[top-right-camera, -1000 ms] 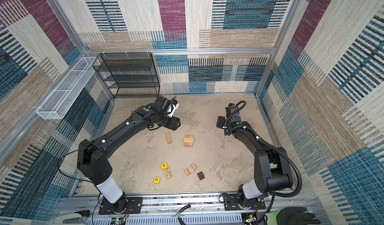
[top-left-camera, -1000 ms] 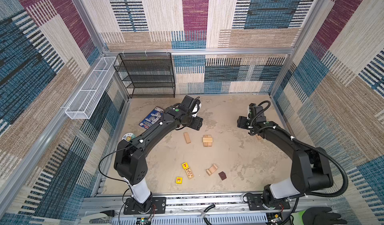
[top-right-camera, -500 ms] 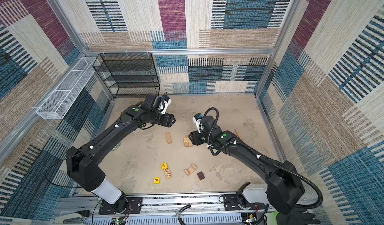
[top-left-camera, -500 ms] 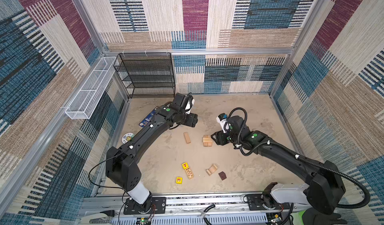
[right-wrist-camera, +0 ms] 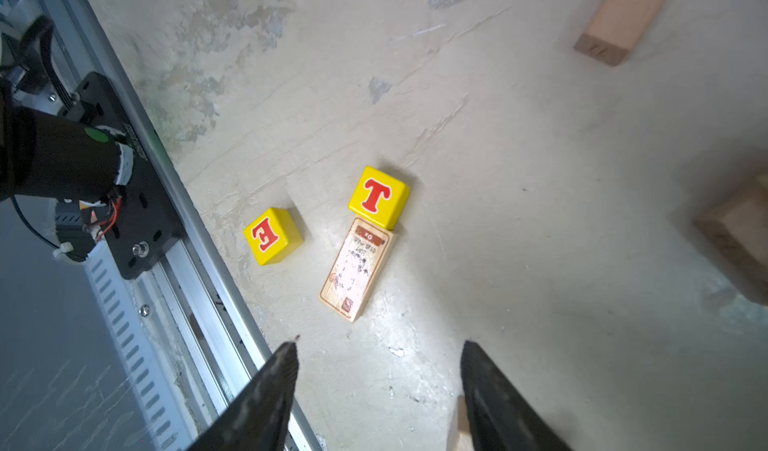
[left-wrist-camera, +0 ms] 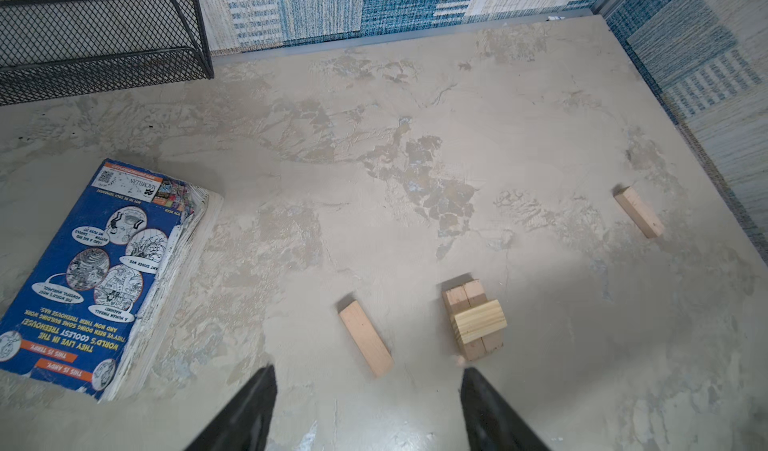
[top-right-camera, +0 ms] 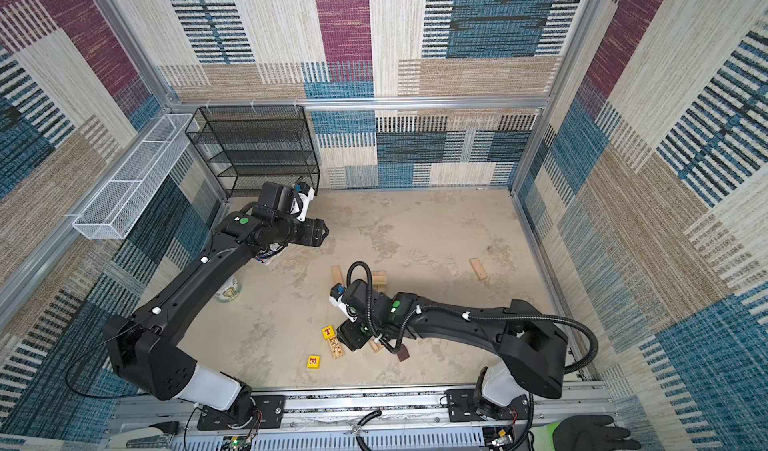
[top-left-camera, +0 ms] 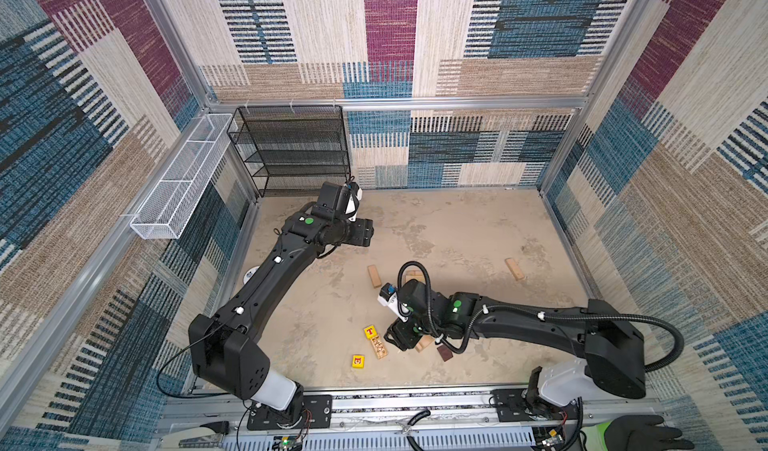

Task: Build the wood block tower
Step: 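Lower the right gripper over the printed wooden block beside the cubes, then close the right gripper on the printed wooden block and lift it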

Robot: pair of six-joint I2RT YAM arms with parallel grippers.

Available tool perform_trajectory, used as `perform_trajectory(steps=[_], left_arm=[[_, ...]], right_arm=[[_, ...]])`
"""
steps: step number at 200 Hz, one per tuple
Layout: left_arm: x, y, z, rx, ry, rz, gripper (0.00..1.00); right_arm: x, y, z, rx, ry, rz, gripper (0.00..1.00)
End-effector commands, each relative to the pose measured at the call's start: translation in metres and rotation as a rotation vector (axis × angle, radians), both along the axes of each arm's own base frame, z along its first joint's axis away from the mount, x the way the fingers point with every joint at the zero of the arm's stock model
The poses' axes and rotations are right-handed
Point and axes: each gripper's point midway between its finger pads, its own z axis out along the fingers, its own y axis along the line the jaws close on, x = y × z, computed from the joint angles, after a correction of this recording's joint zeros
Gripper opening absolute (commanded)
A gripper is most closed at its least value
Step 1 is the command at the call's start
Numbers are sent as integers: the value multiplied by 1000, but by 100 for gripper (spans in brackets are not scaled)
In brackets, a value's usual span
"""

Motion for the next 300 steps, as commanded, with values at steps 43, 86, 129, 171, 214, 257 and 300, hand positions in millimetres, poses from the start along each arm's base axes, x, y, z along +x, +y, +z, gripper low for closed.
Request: perform_trajectory(steps=[43,86,129,171,214,257,300], left_arm=[[1,8,12,16,-49,24,75],[2,12,13,25,-58,36,75],[3,13,12,33,-56,39,75],[4,14,11,38,-57,44,75],[5,15,9,44,-53,48,75],[6,17,8,50,-54,54,75],[6,19,9,51,-53,56,75]], right_arm=[[-3,16,-33,-123,-17,41,65],[-4,29,-45,-125,28,22,64],[2,29,-57,-189,15,0,59],[4,23,-72,-242,30,-43,51],[3,8,-80,-298,35,-82,39],[5,-4,-80,-329,18,-118,32],[8,-6,-81,-350,12,-134,18]])
